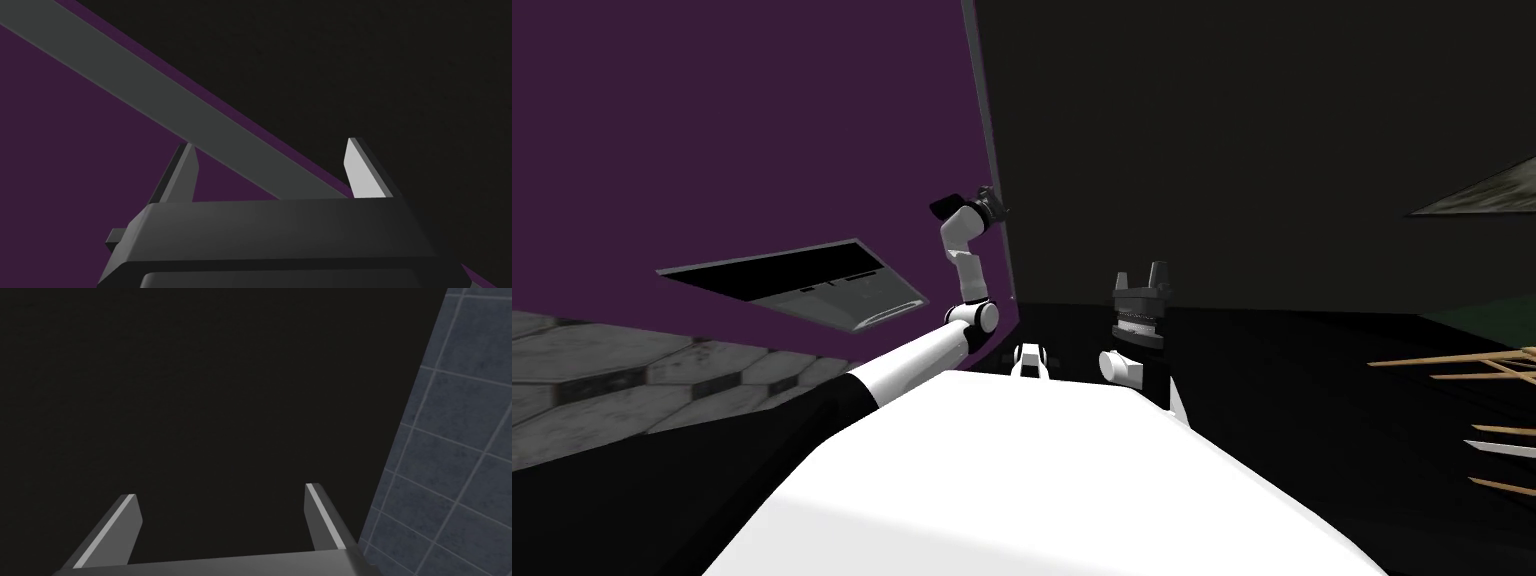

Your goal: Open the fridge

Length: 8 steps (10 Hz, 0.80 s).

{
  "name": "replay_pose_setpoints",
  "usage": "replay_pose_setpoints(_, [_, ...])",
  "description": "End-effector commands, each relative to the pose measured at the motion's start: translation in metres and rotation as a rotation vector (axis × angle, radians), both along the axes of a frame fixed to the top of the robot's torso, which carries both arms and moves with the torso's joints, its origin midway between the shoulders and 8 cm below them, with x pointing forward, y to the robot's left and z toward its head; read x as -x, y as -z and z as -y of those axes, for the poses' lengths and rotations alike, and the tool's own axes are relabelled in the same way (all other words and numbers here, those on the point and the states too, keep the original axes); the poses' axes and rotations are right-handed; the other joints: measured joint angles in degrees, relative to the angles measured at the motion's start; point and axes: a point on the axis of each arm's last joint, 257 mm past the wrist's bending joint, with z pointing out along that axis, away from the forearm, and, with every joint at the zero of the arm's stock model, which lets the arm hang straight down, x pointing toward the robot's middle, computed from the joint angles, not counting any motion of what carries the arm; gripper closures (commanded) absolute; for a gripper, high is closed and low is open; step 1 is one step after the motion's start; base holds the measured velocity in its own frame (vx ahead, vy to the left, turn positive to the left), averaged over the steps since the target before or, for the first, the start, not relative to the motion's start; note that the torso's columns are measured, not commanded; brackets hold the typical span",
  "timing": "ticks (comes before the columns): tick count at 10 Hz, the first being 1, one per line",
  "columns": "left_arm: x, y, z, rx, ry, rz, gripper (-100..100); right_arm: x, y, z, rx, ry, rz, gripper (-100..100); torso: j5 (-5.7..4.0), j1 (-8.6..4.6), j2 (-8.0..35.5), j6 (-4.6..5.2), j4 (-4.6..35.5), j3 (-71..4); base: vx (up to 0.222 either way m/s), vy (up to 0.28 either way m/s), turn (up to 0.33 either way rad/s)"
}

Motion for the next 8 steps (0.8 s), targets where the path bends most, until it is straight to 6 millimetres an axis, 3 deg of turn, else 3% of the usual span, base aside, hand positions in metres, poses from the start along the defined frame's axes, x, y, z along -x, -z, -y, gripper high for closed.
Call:
replay_pose_setpoints(1, [0.005, -0.001, 0.015, 0.0, 0.045, 0.002, 100, 0.0, 0.0, 0.0, 0.0, 0.0, 0.0, 0, -0.01, 0.04, 0.32, 0.29, -0.09, 0.13, -0.234, 0.065, -0.169])
replay_pose_setpoints(7, [0.025, -0.001, 0.061, -0.002, 0.185, 0.006, 100, 0.0, 0.0, 0.0, 0.0, 0.0, 0.0, 0, 0.05, 0.07, 0.39, 0.03, -0.07, 0.21, -0.258, 0.041, -0.165])
replay_pose_setpoints(8, [0.029, -0.016, 0.056, 0.004, 0.178, 0.012, -100, 0.0, 0.0, 0.0, 0.0, 0.0, 0.0, 0, 0.04, 0.01, 0.38, 0.08, -0.13, 0.25, -0.114, -0.007, -0.017])
